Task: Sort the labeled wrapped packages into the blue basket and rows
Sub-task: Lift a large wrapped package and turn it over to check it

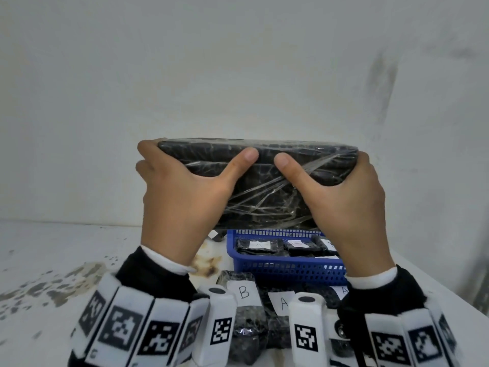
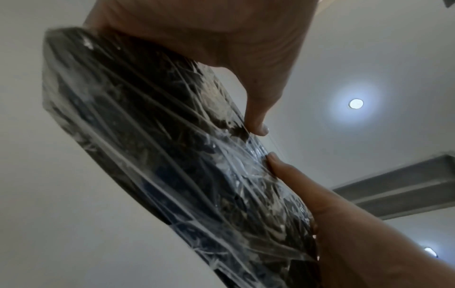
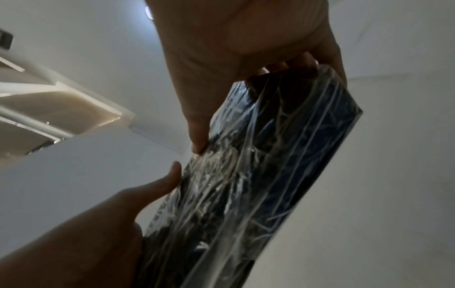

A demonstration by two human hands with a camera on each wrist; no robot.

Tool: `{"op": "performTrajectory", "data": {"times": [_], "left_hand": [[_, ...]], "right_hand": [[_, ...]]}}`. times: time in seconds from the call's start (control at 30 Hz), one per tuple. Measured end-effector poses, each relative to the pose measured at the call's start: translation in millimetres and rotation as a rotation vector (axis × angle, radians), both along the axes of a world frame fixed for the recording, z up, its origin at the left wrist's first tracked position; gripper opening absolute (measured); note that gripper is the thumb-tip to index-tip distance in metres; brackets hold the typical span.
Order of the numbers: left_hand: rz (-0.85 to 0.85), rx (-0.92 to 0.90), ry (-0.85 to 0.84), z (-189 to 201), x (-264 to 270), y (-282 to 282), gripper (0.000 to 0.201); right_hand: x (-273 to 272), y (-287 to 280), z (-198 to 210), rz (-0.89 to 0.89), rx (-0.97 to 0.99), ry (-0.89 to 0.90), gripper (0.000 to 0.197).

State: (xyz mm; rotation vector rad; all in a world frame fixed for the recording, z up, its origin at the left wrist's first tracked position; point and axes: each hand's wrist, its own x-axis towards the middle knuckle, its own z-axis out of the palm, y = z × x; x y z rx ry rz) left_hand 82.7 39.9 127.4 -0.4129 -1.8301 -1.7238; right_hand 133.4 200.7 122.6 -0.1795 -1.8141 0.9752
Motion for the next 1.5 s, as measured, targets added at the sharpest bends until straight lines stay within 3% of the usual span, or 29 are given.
{"op": "performTrajectory", "data": {"times": [0.13, 0.27, 0.4, 0.5, 0.57, 0.63, 0.73, 0.83, 1.07, 1.2, 1.37, 1.5], "left_hand": [[0.011, 0.011, 0.025, -2.3, 1.0, 3.9, 0.089], [-0.013, 0.134, 0.076, -3.5, -1.8, 4.5, 0.062], [-0.034, 0.133, 0.043, -4.2, -16.4, -3.5, 0.032], [-0.111, 0.159, -0.008, -2.9, -24.9, -9.6, 0.033], [-0.135, 0.144, -0.031, -1.9, -28.1, -11.6, 0.047], [-0.147, 0.180, -0.006, -0.8, -28.9, -12.7, 0.036], [-0.128, 0.252, 0.061, 1.0, -27.3, -15.5, 0.014], [-0.109, 0.271, 0.095, 1.3, -27.2, -18.4, 0.015], [-0.123, 0.310, 0.075, 3.7, -26.6, -21.1, 0.018], [-0.132, 0.273, 0.081, 1.8, -26.3, -18.3, 0.007], [-0.089, 0.149, 0.157, 1.5, -19.2, -12.9, 0.033], [-0.098, 0.011, 0.110, -0.6, -16.3, -13.6, 0.085]], "right_hand": [[1.8, 0.9, 0.5, 0.006, -0.009, -0.036, 0.076], [2.2, 3.6, 1.1, 0.019, -0.016, -0.093, 0.072], [0.8, 5.6, 3.4, 0.131, -0.127, -0.079, 0.067], [-0.2, 9.0, 3.1, 0.150, -0.100, -0.012, 0.045], [-1.2, 11.9, 2.9, 0.173, -0.099, 0.023, 0.050], [-2.7, 16.4, 2.8, 0.201, -0.114, 0.046, 0.069], [1.1, 21.0, 6.8, 0.274, -0.143, 0.104, 0.050], [6.5, 24.0, 10.0, 0.363, -0.177, 0.133, 0.046], [12.3, 27.6, 13.7, 0.364, -0.181, 0.186, 0.019], [13.1, 26.8, 13.5, 0.374, -0.180, 0.152, 0.017], [11.8, 22.3, 12.5, 0.391, -0.158, 0.132, 0.033], [9.9, 21.2, 11.1, 0.393, -0.148, 0.105, 0.054]]}}
